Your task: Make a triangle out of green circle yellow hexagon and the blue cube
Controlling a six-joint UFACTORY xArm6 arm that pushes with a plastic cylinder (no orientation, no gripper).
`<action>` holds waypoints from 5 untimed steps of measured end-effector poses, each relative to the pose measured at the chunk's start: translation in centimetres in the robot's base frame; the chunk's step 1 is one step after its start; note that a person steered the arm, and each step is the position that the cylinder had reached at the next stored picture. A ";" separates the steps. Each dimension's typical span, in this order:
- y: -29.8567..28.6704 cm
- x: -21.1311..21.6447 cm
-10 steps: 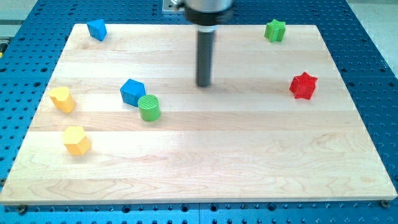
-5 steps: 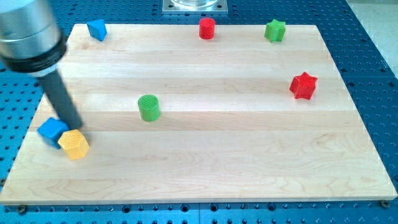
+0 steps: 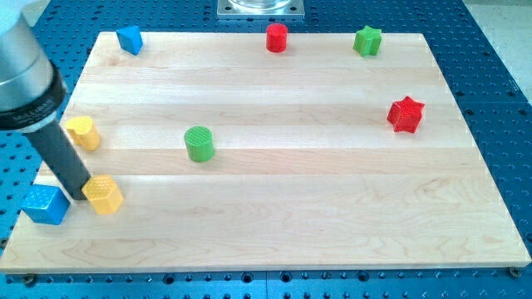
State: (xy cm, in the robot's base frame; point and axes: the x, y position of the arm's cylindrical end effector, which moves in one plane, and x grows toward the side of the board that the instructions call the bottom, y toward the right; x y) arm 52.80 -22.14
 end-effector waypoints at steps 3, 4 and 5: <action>5.2 3.4; 11.4 3.8; 16.3 6.3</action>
State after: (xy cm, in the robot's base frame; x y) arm 59.07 -5.85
